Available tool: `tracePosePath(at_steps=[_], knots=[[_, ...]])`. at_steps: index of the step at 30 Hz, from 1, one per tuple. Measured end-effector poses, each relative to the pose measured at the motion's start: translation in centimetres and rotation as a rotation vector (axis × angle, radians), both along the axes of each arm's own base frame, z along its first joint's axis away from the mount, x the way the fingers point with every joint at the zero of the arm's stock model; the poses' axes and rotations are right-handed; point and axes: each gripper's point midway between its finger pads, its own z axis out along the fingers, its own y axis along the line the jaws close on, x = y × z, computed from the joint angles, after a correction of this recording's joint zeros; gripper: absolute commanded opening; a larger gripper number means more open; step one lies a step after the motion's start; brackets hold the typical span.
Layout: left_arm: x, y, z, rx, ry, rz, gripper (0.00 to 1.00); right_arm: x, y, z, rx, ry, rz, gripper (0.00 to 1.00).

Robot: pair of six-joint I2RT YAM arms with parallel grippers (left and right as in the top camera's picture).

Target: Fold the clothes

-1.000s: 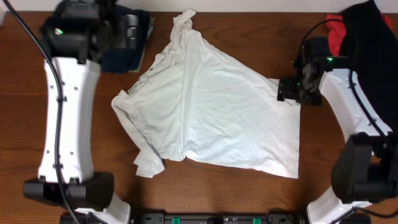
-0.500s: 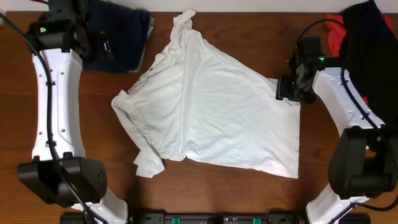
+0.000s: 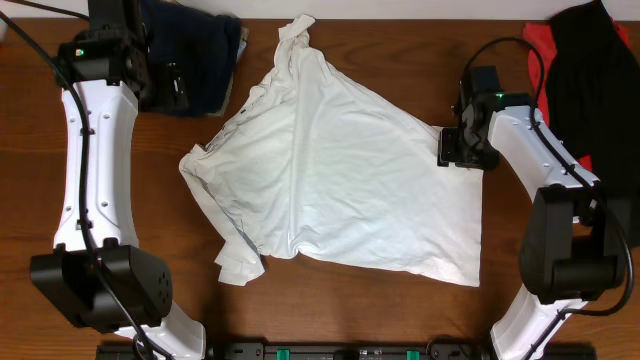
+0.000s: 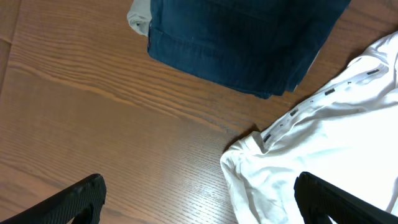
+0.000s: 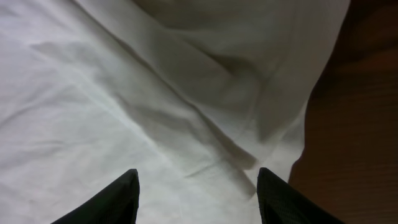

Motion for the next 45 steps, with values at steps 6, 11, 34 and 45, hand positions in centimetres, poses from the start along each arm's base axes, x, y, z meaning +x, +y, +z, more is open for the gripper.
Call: tracePosePath(at_steps=[6,11,34,45], knots=[[0.0,0.0,0.0,0.0,0.0,0.0,0.98,-0.1,-0.4,-1.3,-0.024,0.029,-0.002,0.57],[0.0,0.0,0.0,0.0,0.0,0.0,0.98,-0.3,-0.5,-2.0,-0.03,0.047,-0.003,0.42],[0.0,0.0,0.0,0.0,0.0,0.0,0.98,5.7,-2.2,3.2,0.017,-0.146,-0.081,0.01],[0.0,-0.2,0.0,-0.011,-0.001,-0.005,0.98,17.0,-11.0,10.1,-0.001,-0.651,-0.234,0.01]])
